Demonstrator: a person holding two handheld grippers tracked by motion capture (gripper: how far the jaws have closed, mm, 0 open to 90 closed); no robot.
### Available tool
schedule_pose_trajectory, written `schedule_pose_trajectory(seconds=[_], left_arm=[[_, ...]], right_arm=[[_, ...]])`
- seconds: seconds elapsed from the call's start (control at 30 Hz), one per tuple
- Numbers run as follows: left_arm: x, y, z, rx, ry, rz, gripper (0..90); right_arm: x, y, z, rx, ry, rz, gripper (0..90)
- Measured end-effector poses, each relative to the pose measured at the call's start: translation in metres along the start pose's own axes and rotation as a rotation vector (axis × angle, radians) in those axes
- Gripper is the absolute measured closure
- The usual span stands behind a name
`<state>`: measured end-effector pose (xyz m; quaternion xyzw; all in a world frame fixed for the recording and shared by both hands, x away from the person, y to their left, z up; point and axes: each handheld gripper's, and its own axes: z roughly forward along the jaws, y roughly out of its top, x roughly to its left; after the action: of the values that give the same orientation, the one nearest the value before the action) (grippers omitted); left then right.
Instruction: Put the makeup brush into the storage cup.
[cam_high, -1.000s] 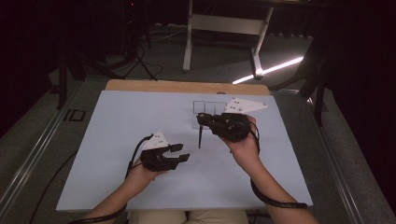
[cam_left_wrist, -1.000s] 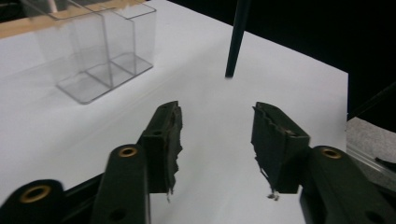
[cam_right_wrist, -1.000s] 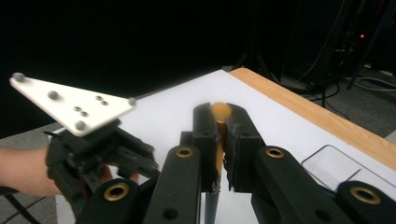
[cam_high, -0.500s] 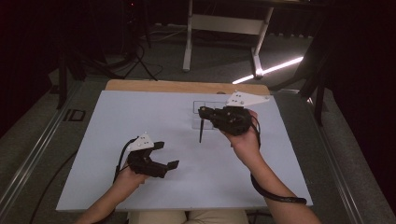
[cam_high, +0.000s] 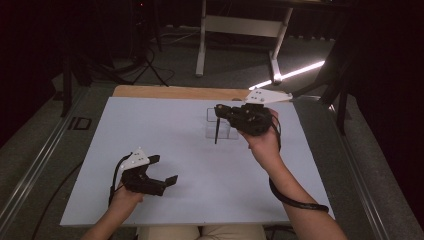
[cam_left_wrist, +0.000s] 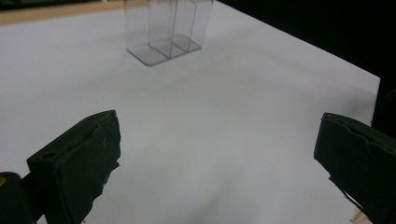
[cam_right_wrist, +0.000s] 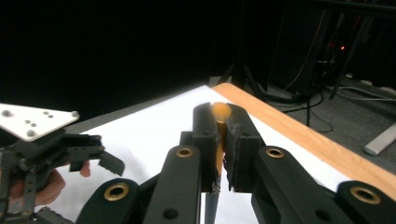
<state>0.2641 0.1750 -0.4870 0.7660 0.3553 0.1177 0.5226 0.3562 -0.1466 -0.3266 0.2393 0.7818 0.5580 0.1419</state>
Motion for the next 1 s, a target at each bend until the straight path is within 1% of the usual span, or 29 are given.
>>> schedule_pose_trajectory(seconds=[0.03, 0.07, 0.1, 0.17, 0.23, 0.33, 0.37, 0.4, 0.47, 0.5, 0.57, 0.63, 0.7, 0.73, 0.87, 0.93, 1.0], left_arm=[[0.0, -0.002, -0.001, -0.009, 0.002, 0.008, 1.4], [0.0, -0.004, -0.002, -0.024, 0.02, 0.014, 1.4], [0.001, -0.005, -0.002, -0.031, 0.018, 0.021, 1.4], [0.002, -0.006, -0.003, -0.024, 0.034, 0.019, 1.4], [0.004, -0.008, -0.004, -0.026, 0.028, 0.008, 1.4], [0.005, -0.009, -0.006, -0.039, 0.031, 0.02, 1.4], [0.006, -0.01, -0.007, -0.06, 0.035, 0.025, 1.4], [0.007, -0.01, -0.008, -0.068, 0.038, 0.026, 1.4], [0.008, -0.012, -0.01, -0.096, 0.035, 0.014, 1.4], [0.009, -0.012, -0.011, -0.102, 0.039, 0.008, 1.5], [0.01, -0.012, -0.013, -0.111, 0.046, 0.014, 1.5], [0.011, -0.013, -0.014, -0.117, 0.058, 0.021, 1.4], [0.012, -0.015, -0.015, -0.121, 0.057, 0.014, 1.5], [0.012, -0.015, -0.015, -0.121, 0.065, 0.015, 1.5], [0.014, -0.015, -0.016, -0.127, 0.062, 0.007, 1.5], [0.014, -0.016, -0.016, -0.131, 0.069, 0.008, 1.5], [0.014, -0.016, -0.017, -0.134, 0.066, 0.005, 1.5]], right_arm=[[-0.001, 0.002, 0.0, -0.004, -0.002, -0.001, 84.0], [-0.002, 0.004, -0.001, -0.006, -0.002, -0.001, 84.0], [-0.003, 0.006, -0.001, -0.009, -0.005, -0.002, 84.0], [-0.004, 0.01, -0.001, -0.016, -0.007, -0.003, 84.0], [-0.005, 0.014, -0.002, -0.02, -0.012, -0.004, 84.0], [-0.007, 0.018, -0.002, -0.026, -0.015, -0.005, 84.0], [-0.008, 0.02, -0.002, -0.027, -0.019, -0.01, 84.0], [-0.009, 0.023, -0.002, -0.029, -0.021, -0.008, 84.0], [-0.011, 0.026, -0.001, -0.029, -0.025, -0.013, 84.0], [-0.012, 0.028, -0.001, -0.029, -0.025, -0.012, 84.0], [-0.014, 0.032, 0.0, -0.033, -0.029, -0.016, 84.0], [-0.015, 0.035, 0.001, -0.037, -0.035, -0.015, 84.0], [-0.018, 0.039, 0.002, -0.04, -0.038, -0.017, 84.0], [-0.019, 0.04, 0.002, -0.043, -0.04, -0.016, 84.0], [-0.023, 0.046, 0.003, -0.048, -0.049, -0.016, 84.0], [-0.026, 0.049, 0.005, -0.047, -0.057, -0.015, 84.0], [-0.028, 0.05, 0.007, -0.043, -0.064, -0.015, 84.0]])
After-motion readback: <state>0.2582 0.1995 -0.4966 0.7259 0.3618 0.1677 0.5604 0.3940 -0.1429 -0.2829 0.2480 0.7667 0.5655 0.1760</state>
